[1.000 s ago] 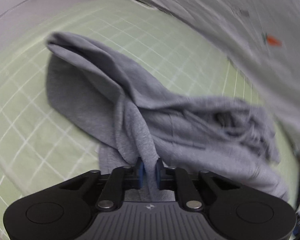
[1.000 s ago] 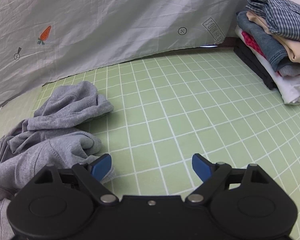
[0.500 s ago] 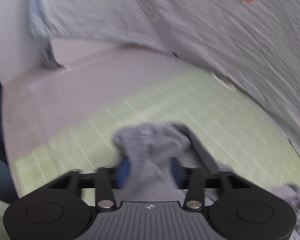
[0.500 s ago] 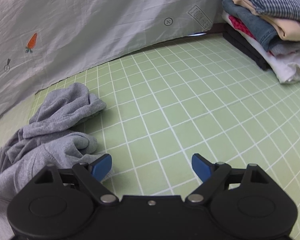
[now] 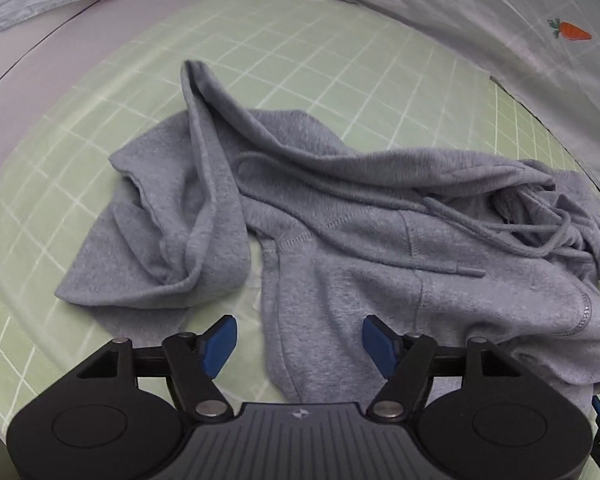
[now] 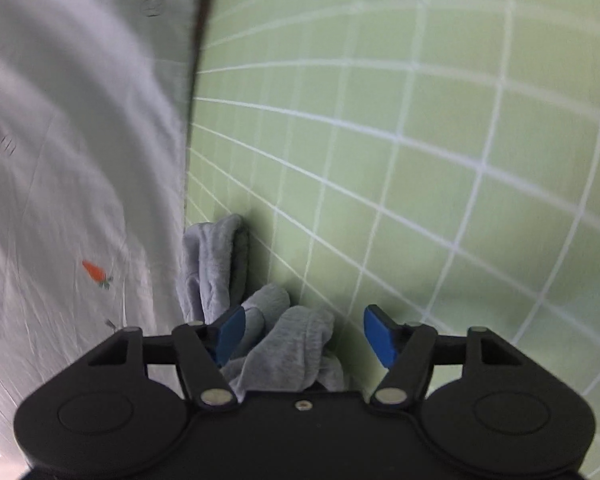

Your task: Fold clothes

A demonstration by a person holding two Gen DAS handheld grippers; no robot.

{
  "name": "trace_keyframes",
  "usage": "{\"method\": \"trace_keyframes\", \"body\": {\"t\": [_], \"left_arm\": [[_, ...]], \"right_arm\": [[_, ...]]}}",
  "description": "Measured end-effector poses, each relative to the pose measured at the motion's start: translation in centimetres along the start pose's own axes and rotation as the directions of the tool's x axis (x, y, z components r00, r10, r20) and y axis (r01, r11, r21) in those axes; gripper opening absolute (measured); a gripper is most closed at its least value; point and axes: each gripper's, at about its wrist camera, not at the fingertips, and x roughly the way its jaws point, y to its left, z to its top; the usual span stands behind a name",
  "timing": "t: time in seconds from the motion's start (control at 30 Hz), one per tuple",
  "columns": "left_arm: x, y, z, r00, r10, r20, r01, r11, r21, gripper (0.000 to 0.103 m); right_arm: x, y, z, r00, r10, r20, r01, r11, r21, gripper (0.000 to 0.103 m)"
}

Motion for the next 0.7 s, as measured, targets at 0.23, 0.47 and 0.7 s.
{"method": "trace_keyframes", "body": {"t": [0.23,0.47,0.7], "left_arm": [[0.9,0.4,-0.7,0.999,0.008,-0.038,-0.009,1.0,-0.018,0.075],[1.1,-0.1,-0.5,0.999,0.018,-0.04,-0.017,1.0,0.019,0.085],[1.6,-1.0,-0.5,0.998,0.042,-0.045,-0.04,0.998,0.05,0.089]], "right_arm": [[2.9,-0.8,-0.8,0.996,0.03,-0.088,-0.019,0.992,0.124,0.028],[-1.2,8.7,-2.4,0.976,0.216,0.01,-0.2,0.919,-0.339,0.015],[-3.1,13.6,-6.0,0.976,0.217,0.018,-0.149,0.726,-0.671,0.016]]}}
